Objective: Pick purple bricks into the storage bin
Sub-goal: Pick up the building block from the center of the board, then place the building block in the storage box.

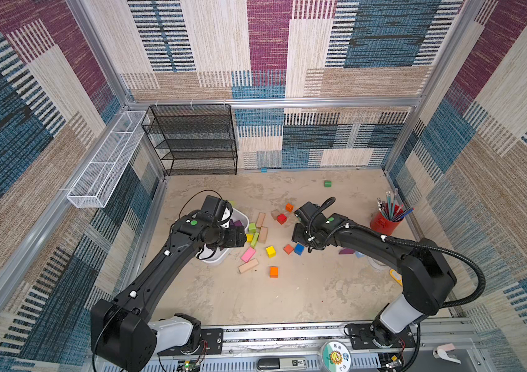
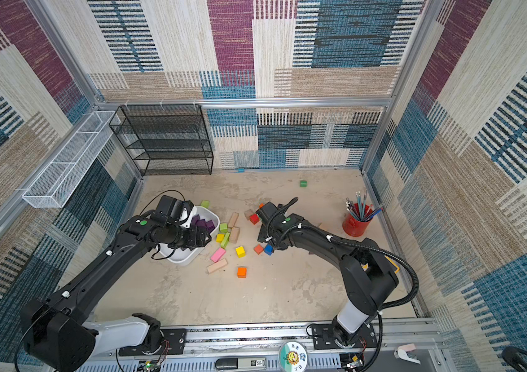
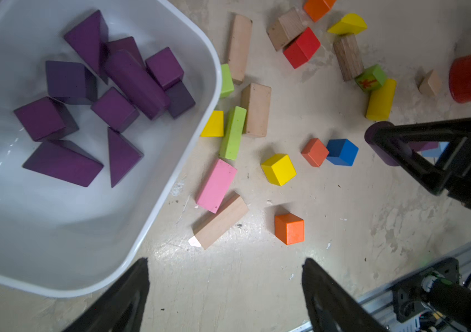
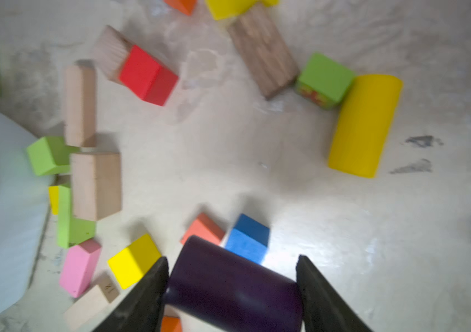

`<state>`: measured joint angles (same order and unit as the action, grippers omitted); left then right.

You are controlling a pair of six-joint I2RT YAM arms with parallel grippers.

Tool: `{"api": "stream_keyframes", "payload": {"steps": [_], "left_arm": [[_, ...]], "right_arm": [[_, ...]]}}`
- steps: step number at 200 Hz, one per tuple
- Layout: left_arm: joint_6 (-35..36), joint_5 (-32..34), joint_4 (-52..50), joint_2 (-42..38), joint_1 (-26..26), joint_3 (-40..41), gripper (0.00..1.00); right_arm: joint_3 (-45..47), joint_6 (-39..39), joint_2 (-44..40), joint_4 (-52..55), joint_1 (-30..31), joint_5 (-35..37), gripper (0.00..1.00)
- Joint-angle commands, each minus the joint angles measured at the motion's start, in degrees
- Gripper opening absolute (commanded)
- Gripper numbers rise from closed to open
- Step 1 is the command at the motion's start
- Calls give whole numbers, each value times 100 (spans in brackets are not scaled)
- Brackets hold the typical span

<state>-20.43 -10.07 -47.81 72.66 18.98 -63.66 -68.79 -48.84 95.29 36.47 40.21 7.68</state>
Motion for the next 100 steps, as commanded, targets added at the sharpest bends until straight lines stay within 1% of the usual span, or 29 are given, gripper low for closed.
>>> {"api": "stream_keyframes", "payload": {"steps": [1, 47, 85, 100], "left_arm": [[-162, -171, 40, -24, -408, -34, 85], [-332, -249, 143, -26, -1328, 46, 85], [-538, -338, 142, 80, -2156, 46, 85], [-607, -278, 118, 90, -2389, 46, 85]], "right_arm": [[-609, 68, 370, -21, 155, 84, 67], [-2260, 291, 1544, -7, 445, 21, 67], [-3939, 442, 2621, 128, 726, -54, 67], [-4579, 504, 3063, 232, 816, -130, 67]]}}
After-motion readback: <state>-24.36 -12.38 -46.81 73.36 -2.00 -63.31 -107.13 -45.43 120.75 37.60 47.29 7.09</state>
